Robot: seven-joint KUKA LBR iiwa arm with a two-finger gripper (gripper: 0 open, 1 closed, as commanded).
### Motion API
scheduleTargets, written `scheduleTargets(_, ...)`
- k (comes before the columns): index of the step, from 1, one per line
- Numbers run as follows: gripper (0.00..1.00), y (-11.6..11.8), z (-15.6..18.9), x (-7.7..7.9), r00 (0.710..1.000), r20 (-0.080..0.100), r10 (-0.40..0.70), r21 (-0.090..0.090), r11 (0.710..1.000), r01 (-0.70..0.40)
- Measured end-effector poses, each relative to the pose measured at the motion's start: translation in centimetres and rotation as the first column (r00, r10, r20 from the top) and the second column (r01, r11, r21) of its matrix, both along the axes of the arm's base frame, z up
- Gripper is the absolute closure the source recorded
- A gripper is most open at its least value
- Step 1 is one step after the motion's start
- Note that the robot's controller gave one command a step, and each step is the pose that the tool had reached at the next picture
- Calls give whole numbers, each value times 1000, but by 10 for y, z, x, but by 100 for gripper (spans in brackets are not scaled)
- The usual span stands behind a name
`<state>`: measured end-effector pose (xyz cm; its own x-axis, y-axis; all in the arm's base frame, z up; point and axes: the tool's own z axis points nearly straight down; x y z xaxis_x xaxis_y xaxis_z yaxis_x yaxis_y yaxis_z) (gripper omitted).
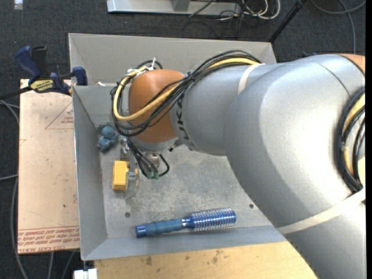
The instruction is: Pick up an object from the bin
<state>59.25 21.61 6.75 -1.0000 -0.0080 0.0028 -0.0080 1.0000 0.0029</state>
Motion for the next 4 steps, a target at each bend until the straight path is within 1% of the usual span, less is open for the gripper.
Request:
scheduleTargets(1,100,-3,3,2,1000,3,-3,-1,1000,3)
scheduleTargets(2,100,11,112,0,1000,13,-17,3,1000,17)
scheduleTargets(3,100,7,207,-1,996,15,87,0,996,-87)
scheduleTargets(4,100,26,169,1,974,2,228,-2,974,-228)
